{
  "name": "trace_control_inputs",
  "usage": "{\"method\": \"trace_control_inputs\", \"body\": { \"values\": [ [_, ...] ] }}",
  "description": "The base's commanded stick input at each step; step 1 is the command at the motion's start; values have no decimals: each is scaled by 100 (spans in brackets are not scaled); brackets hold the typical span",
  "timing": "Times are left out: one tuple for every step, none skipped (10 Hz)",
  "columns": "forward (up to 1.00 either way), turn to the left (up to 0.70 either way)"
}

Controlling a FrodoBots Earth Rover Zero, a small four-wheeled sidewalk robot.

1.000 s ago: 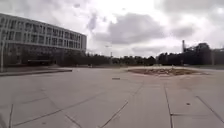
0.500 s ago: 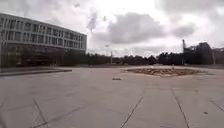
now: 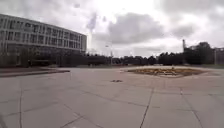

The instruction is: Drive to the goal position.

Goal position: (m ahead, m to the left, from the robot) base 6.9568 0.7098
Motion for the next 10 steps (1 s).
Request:
{"method": "trace_control_inputs", "body": {
  "values": [
    [70,11],
    [70,35],
    [70,26],
    [70,0],
    [70,0],
    [70,0],
    [70,0],
    [70,0],
    [70,0],
    [70,0]
  ]
}}
